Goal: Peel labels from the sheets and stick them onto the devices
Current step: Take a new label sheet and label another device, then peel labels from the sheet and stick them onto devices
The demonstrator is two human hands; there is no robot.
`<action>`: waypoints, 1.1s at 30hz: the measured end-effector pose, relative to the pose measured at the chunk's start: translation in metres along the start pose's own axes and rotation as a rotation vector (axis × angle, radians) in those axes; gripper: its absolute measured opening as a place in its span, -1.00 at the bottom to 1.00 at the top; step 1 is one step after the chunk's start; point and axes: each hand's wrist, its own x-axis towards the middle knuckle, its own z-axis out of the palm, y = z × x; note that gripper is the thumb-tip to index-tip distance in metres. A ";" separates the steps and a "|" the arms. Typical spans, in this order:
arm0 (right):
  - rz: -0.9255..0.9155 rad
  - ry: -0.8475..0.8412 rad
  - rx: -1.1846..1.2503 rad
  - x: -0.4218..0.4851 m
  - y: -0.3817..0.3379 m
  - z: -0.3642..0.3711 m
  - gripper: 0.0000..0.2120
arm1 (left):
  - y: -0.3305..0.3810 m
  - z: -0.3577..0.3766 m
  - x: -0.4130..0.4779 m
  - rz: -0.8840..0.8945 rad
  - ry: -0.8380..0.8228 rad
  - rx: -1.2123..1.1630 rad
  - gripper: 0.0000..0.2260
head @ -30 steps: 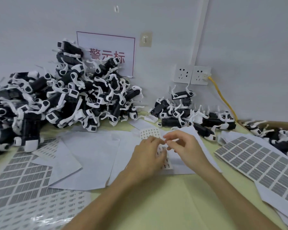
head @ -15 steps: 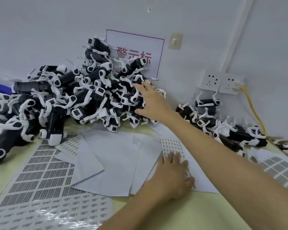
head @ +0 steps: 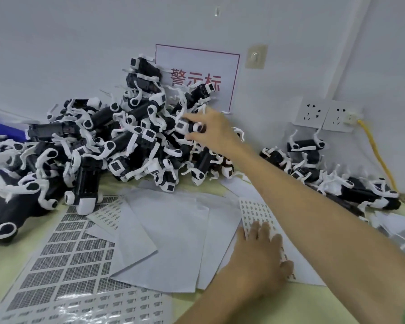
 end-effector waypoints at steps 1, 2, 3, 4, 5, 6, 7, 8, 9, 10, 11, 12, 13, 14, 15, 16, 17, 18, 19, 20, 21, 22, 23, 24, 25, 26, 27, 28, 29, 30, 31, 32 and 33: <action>0.000 0.067 0.081 -0.006 -0.006 -0.009 -0.45 | -0.002 0.004 0.003 0.017 0.017 0.006 -0.49; 0.009 0.143 0.160 -0.013 -0.012 -0.019 -0.45 | -0.003 0.009 0.006 0.012 0.020 0.013 -0.49; 0.028 0.211 0.248 -0.023 -0.018 -0.030 -0.46 | -0.003 0.015 0.010 0.028 0.030 0.024 -0.49; 0.045 0.260 0.358 -0.034 -0.022 -0.041 -0.48 | -0.004 0.018 0.014 0.023 0.037 0.032 -0.49; 0.063 0.289 0.472 -0.047 -0.026 -0.052 -0.52 | -0.006 0.021 0.019 0.031 0.055 0.040 -0.49; 0.079 0.305 0.574 -0.061 -0.028 -0.062 -0.57 | -0.007 0.025 0.023 0.043 0.076 0.038 -0.49; 0.094 0.314 0.647 -0.076 -0.029 -0.073 -0.63 | -0.009 0.028 0.028 0.050 0.088 0.024 -0.48; 0.125 0.317 0.690 -0.091 -0.029 -0.083 -0.62 | -0.010 0.031 0.031 0.046 0.099 0.010 -0.48; 0.164 0.312 0.712 -0.106 -0.029 -0.091 -0.47 | -0.011 0.032 0.033 0.040 0.106 -0.009 -0.47; 0.192 0.308 0.713 -0.121 -0.028 -0.099 -0.27 | -0.012 0.033 0.036 0.032 0.112 -0.034 -0.47; 0.217 0.305 0.713 -0.136 -0.026 -0.105 -0.13 | -0.013 0.032 0.039 0.024 0.137 -0.064 -0.49; 0.247 0.305 0.716 -0.151 -0.024 -0.110 -0.07 | -0.014 0.031 0.040 0.013 0.173 -0.090 -0.52; 0.286 0.307 0.719 -0.165 -0.020 -0.114 -0.08 | -0.016 0.030 0.041 0.004 0.222 -0.095 -0.57; 0.337 0.309 0.713 -0.179 -0.016 -0.117 -0.13 | -0.018 0.028 0.042 -0.002 0.284 -0.090 -0.61; 0.394 0.316 0.699 -0.194 -0.011 -0.119 -0.19 | -0.020 0.028 0.043 -0.009 0.356 -0.109 -0.66; 0.451 0.318 0.686 -0.208 -0.006 -0.119 -0.27 | -0.020 0.028 0.043 -0.010 0.437 -0.184 -0.70; 0.508 0.310 0.685 -0.223 0.000 -0.117 -0.34 | -0.019 0.026 0.043 -0.008 0.509 -0.332 -0.73; 0.564 0.303 0.693 -0.236 0.006 -0.113 -0.41 | -0.017 0.024 0.041 -0.001 0.561 -0.557 -0.76; 0.618 0.300 0.706 -0.247 0.012 -0.109 -0.45 | -0.014 0.020 0.041 0.012 0.570 -0.823 -0.77; 0.668 0.294 0.715 -0.256 0.017 -0.103 -0.45 | -0.013 0.017 0.041 0.032 0.544 -1.045 -0.77; 0.710 0.281 0.724 -0.264 0.021 -0.098 -0.43 | -0.012 0.013 0.041 0.064 0.503 -1.190 -0.76; 0.746 0.266 0.730 -0.269 0.023 -0.093 -0.38 | -0.012 0.011 0.040 0.092 0.452 -1.251 -0.72; 0.765 0.253 0.732 -0.272 0.023 -0.090 -0.35 | -0.013 0.011 0.040 0.110 0.393 -1.261 -0.68; 0.763 0.250 0.724 -0.273 0.023 -0.087 -0.34 | -0.013 0.010 0.038 0.119 0.328 -1.250 -0.65; 0.750 0.252 0.711 -0.274 0.022 -0.086 -0.36 | -0.013 0.011 0.038 0.129 0.264 -1.231 -0.64; 0.730 0.249 0.702 -0.274 0.022 -0.085 -0.39 | -0.012 0.013 0.036 0.143 0.208 -1.222 -0.65; 0.712 0.245 0.702 -0.275 0.021 -0.084 -0.42 | -0.010 0.014 0.035 0.154 0.172 -1.225 -0.67; 0.701 0.242 0.706 -0.275 0.022 -0.083 -0.43 | -0.008 0.015 0.034 0.159 0.160 -1.235 -0.69; 0.700 0.243 0.706 -0.276 0.023 -0.083 -0.43 | -0.007 0.016 0.033 0.157 0.168 -1.250 -0.72; 0.706 0.252 0.704 -0.276 0.024 -0.082 -0.44 | -0.006 0.016 0.034 0.147 0.182 -1.266 -0.73; 0.718 0.270 0.704 -0.276 0.024 -0.083 -0.46 | -0.005 0.017 0.034 0.137 0.193 -1.283 -0.74; 0.724 0.296 0.702 -0.276 0.025 -0.083 -0.50 | -0.005 0.018 0.035 0.128 0.203 -1.297 -0.74; 0.718 0.323 0.686 -0.277 0.025 -0.083 -0.56 | -0.004 0.019 0.036 0.119 0.216 -1.310 -0.73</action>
